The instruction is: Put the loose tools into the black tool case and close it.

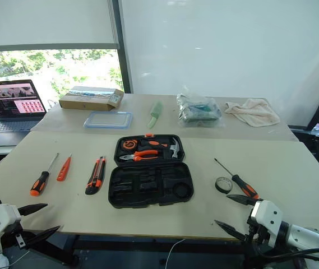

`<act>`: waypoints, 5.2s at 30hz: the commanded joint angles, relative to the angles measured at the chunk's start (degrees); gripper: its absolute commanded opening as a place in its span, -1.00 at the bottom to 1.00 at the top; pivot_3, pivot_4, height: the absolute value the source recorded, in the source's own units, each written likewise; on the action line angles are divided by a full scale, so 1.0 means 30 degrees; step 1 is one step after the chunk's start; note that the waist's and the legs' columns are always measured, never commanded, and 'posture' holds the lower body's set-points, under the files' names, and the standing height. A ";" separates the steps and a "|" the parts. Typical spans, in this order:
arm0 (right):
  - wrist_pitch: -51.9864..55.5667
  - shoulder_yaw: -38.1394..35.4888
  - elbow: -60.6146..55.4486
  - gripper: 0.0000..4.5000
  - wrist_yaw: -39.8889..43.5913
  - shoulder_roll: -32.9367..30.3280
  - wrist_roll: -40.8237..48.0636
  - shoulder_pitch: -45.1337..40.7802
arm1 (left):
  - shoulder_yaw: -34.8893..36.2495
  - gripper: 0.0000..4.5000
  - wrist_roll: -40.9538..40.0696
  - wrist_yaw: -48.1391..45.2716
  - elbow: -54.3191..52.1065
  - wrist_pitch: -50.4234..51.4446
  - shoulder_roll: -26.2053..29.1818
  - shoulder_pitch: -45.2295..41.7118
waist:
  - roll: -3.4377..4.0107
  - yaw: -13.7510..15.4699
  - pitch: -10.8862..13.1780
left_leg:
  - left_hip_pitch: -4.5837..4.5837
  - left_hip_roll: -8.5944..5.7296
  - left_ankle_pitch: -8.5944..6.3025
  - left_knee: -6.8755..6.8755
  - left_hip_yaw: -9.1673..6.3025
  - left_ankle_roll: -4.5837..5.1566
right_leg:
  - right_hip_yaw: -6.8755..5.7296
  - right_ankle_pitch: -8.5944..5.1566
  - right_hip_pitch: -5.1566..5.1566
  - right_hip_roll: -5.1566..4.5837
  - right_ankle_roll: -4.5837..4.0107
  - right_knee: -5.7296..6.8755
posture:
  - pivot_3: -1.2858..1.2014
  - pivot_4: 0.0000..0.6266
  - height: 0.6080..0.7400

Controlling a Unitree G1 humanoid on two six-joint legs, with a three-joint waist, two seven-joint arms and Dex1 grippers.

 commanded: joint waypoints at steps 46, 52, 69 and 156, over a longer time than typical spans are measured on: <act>0.2889 0.2554 -0.7057 1.00 -0.3465 0.3087 0.2745 -0.3123 | -0.1672 -0.65 -0.2536 0.0729 0.9428 1.0519 0.3904 -1.5427 | -0.0304 -0.0270 0.0016 | -0.0032 -0.0019 0.0087 0.0001 0.0012 -0.0242 | 0.0009 -0.0052 -0.0166 0.0095 -0.0109 0.0298 | 0.03 -0.52 1.00; 0.2799 0.1200 -0.6755 1.00 -0.3287 0.2439 0.2941 -0.2080 | -0.8027 -0.65 0.0464 -0.6147 0.5291 0.6422 0.2949 -1.7803 | -0.0332 0.0354 0.0063 | -0.0128 -0.0046 0.0127 0.0115 0.0021 -0.0310 | -0.0042 -0.0055 -0.0157 0.0042 -0.0104 0.0299 | 0.03 -0.52 1.00; 0.2401 0.0648 -0.7705 1.00 -0.4095 0.3023 0.2148 0.0871 | -1.5402 -0.65 0.8198 -0.3770 1.0306 0.3839 -0.4663 -2.4999 | -0.0331 -0.0169 0.0077 | -0.0281 -0.0062 -0.0013 0.0340 -0.0081 -0.0049 | 0.0009 -0.0037 -0.0183 0.0104 0.0005 0.0279 | 0.03 -0.52 1.00; -0.0182 -0.6936 -0.3657 1.00 -0.4773 0.5294 0.2650 0.9100 | -0.5228 0.91 0.0195 -0.7310 1.0328 0.0641 -0.0786 -1.5843 | -0.0055 -0.0276 -0.0038 | -0.0011 -0.0048 -0.0103 0.0308 -0.0076 0.0111 | 0.0039 -0.0097 0.0076 -0.0024 0.0121 0.0233 | 0.03 -0.52 1.00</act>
